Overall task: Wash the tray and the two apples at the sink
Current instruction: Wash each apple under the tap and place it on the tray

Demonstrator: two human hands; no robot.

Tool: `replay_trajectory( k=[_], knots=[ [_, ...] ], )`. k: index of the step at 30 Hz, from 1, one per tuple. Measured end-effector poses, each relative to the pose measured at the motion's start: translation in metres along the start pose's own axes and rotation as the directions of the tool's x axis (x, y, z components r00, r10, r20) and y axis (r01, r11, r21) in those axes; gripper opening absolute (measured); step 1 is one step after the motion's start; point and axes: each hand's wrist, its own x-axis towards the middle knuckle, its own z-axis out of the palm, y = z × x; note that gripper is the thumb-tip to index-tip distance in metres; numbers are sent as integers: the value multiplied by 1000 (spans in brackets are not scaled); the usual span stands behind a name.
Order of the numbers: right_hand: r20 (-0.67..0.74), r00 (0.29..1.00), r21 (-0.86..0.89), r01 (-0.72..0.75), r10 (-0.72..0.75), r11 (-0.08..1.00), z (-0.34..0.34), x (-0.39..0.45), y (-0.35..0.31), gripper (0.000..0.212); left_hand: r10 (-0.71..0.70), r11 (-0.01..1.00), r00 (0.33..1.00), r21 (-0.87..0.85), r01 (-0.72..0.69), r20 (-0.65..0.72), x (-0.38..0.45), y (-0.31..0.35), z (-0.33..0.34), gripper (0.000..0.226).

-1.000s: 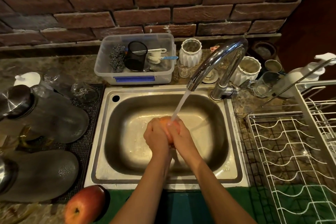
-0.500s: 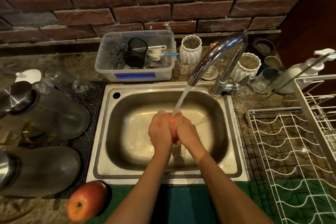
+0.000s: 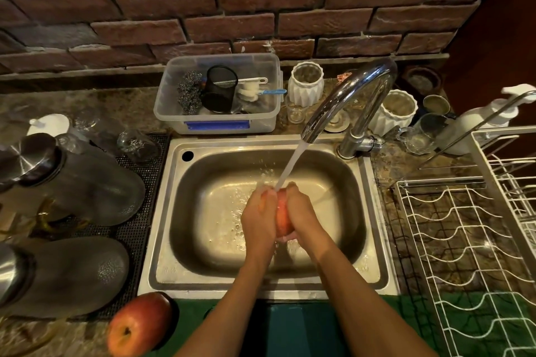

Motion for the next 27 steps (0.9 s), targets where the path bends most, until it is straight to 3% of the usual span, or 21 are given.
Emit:
replay_trajectory(
  k=[3,5,7,9,12,14,16,18,20,23,25,27],
  knots=[
    [-24,995,-33,97,-97,995,5,-2,2,37,-222,966,969,-158,204,-108,11,14,5,25],
    [-14,983,-2,185,-185,983,8,-4,9,34,-523,819,844,-342,460,-118,21,22,5,24],
    [16,958,-37,285,-285,958,10,-4,15,37,-647,698,762,-404,591,-2,25,27,0,21],
    [35,941,-30,339,-337,940,13,-4,18,38,-583,770,812,-294,567,40,27,22,-3,25],
    [-88,966,16,245,-243,969,13,1,15,27,-237,969,970,-51,240,54,22,11,-1,24],
    [-77,994,78,87,-81,993,9,4,9,33,-14,985,996,175,-2,91,17,4,3,21],
    [-6,1000,87,-8,8,996,8,3,5,41,58,967,995,244,-75,76,17,3,2,18],
    [-7,1000,53,6,-5,999,9,-2,7,37,-47,997,999,63,45,27,20,6,0,24],
    [7,995,95,96,-97,991,10,-3,14,30,-248,967,967,-75,244,-59,26,13,2,27],
    [61,965,61,253,-256,966,10,-4,23,39,-547,826,831,-233,514,-103,28,23,4,28],
    [33,944,-30,329,-328,944,12,-3,24,32,-550,823,834,-201,531,-48,27,22,2,32],
    [-44,952,-84,300,-304,950,12,2,19,20,-431,895,902,-119,430,15,25,17,2,30]
  ],
)
